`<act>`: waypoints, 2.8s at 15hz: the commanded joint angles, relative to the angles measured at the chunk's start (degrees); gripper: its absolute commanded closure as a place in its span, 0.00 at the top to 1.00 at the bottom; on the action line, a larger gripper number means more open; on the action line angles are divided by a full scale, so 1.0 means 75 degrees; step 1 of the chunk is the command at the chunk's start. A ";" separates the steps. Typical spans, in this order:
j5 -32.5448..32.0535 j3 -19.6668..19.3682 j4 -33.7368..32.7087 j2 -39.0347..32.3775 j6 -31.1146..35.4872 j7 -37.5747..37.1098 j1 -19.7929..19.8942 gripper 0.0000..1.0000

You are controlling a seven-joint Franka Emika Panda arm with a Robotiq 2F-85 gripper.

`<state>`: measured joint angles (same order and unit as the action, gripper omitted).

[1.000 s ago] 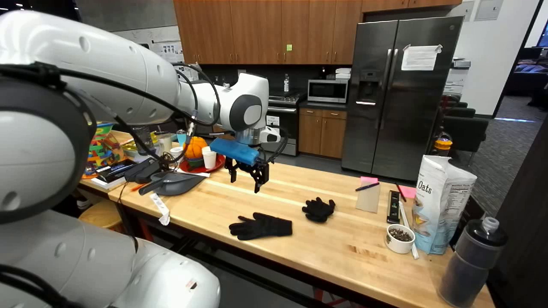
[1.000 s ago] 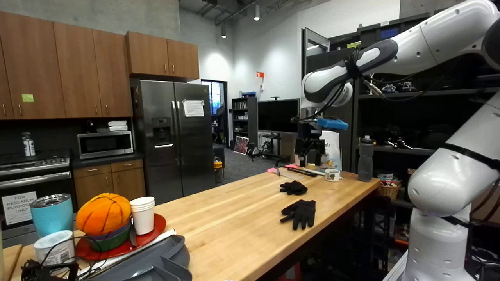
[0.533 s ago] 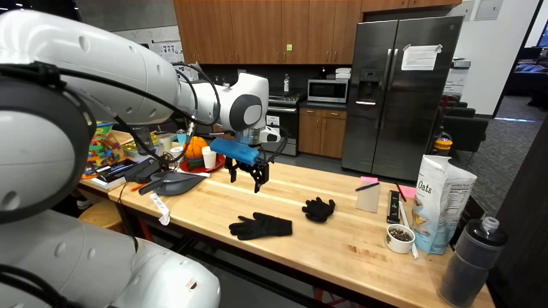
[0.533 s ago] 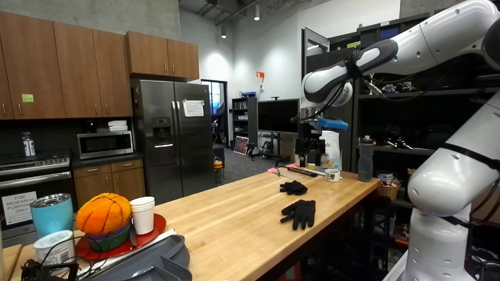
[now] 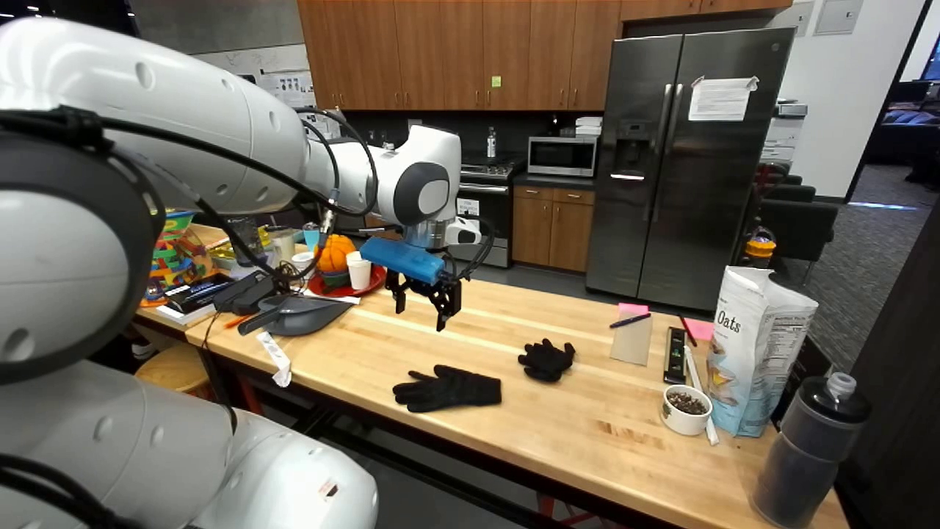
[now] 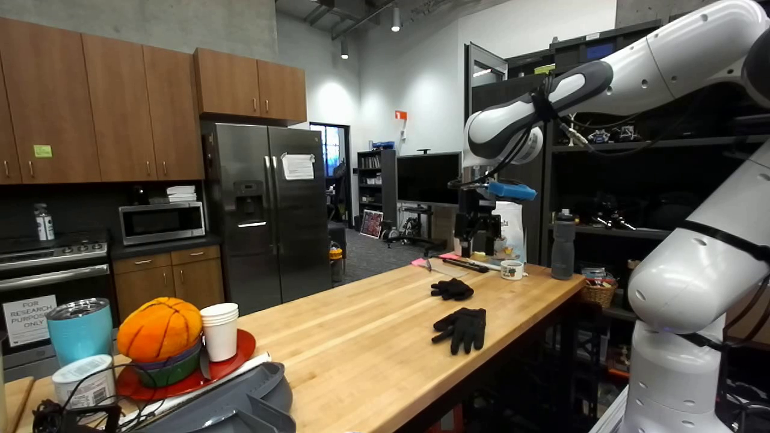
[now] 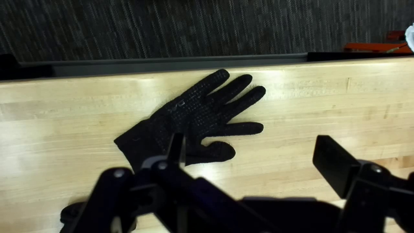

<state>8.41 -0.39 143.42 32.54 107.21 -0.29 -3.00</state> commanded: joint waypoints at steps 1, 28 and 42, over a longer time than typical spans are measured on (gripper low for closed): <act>0.0025 0.0050 -0.0014 -0.0003 -0.0020 0.0026 0.0060 1.00; 0.0116 0.0022 -0.0047 -0.0292 0.1022 -0.1127 0.0571 1.00; 0.0831 -0.0204 -0.0308 -0.2580 0.3819 -0.2483 0.0997 1.00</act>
<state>12.76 -1.25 143.17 16.48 135.84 -18.15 4.66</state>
